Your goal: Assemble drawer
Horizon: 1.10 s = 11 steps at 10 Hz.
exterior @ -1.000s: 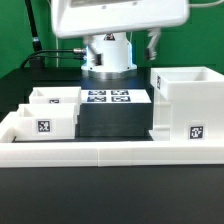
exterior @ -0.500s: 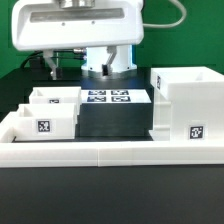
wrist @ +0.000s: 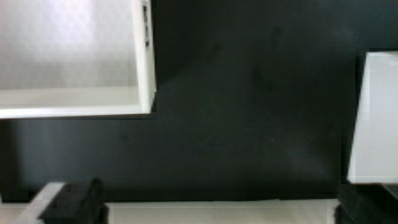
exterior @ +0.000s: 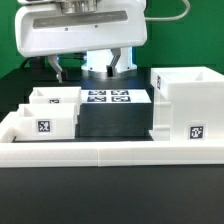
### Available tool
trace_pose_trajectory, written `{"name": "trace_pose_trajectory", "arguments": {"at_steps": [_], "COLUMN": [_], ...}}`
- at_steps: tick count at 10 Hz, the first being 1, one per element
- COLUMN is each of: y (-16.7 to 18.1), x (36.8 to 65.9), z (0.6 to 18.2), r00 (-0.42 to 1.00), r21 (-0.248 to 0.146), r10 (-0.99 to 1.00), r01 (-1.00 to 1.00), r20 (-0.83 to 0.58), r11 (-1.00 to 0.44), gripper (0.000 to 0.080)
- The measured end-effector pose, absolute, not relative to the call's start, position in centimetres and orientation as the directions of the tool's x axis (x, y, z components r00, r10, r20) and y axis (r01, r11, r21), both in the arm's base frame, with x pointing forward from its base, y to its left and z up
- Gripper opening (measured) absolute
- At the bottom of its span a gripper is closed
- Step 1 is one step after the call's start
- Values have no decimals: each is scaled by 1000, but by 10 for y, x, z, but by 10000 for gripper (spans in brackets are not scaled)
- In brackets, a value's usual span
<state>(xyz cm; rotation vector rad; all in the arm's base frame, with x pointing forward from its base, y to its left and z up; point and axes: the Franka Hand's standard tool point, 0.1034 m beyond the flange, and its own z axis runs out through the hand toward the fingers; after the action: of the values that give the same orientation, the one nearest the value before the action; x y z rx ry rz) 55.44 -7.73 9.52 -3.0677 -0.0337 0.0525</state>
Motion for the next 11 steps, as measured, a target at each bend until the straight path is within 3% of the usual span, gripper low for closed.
{"name": "trace_pose_trajectory", "arguments": {"at_steps": [6,11], "y": [-98,-97], "x": [538,539], "z": [67,67], "r00": [1000,1000], "r21": [-11,-11], "r10": [14,13], "r01": [14,14], "r20": [16,14], "r11": [-1000,-1000], "gripper": [649,649]}}
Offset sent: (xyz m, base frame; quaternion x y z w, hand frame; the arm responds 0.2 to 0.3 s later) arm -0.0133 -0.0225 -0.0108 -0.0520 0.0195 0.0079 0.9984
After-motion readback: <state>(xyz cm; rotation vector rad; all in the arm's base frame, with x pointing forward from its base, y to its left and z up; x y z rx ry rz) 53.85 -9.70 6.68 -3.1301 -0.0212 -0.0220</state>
